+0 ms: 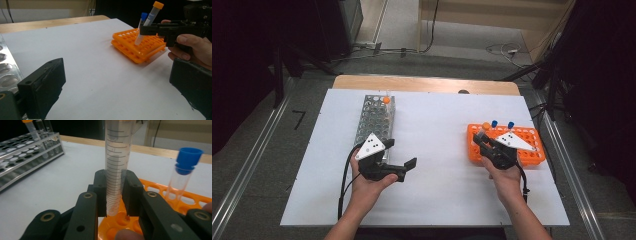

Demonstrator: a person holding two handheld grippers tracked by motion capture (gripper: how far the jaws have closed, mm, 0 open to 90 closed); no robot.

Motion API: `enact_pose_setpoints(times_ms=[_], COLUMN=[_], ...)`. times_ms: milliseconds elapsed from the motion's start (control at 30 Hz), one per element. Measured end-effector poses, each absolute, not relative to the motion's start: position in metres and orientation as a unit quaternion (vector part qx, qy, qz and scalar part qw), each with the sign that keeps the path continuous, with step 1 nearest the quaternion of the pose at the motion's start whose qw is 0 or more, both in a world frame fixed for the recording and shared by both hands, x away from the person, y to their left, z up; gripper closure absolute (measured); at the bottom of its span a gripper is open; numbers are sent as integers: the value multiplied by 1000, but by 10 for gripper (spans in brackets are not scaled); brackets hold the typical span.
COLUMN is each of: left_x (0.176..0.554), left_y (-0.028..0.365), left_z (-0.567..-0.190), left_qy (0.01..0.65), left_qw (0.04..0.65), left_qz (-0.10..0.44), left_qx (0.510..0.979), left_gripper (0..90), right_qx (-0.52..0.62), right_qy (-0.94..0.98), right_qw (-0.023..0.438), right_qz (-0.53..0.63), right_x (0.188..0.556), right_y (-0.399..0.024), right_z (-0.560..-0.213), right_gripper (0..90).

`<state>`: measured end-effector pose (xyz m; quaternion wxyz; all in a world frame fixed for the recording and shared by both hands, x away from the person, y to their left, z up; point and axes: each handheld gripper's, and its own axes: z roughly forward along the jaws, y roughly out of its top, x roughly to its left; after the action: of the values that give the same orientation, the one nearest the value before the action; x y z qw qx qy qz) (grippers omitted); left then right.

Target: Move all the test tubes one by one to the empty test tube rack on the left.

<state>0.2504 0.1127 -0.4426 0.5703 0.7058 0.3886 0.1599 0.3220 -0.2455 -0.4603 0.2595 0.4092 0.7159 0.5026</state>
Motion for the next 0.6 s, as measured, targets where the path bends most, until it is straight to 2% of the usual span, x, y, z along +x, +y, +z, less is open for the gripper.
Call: enact_pose_setpoints(times_ms=[400, 600], left_x=[248, 247], left_y=[104, 101], left_z=[-443, -443], left_qy=[378, 374], left_qw=[573, 574], left_qz=[156, 153], left_qx=[710, 712], left_gripper=[9, 9], right_qx=[362, 338], right_qy=[740, 755], right_qw=[225, 194], right_qz=[520, 528], right_x=[303, 293], right_y=[-220, -202], right_z=[-461, -464], right_gripper=[727, 727])
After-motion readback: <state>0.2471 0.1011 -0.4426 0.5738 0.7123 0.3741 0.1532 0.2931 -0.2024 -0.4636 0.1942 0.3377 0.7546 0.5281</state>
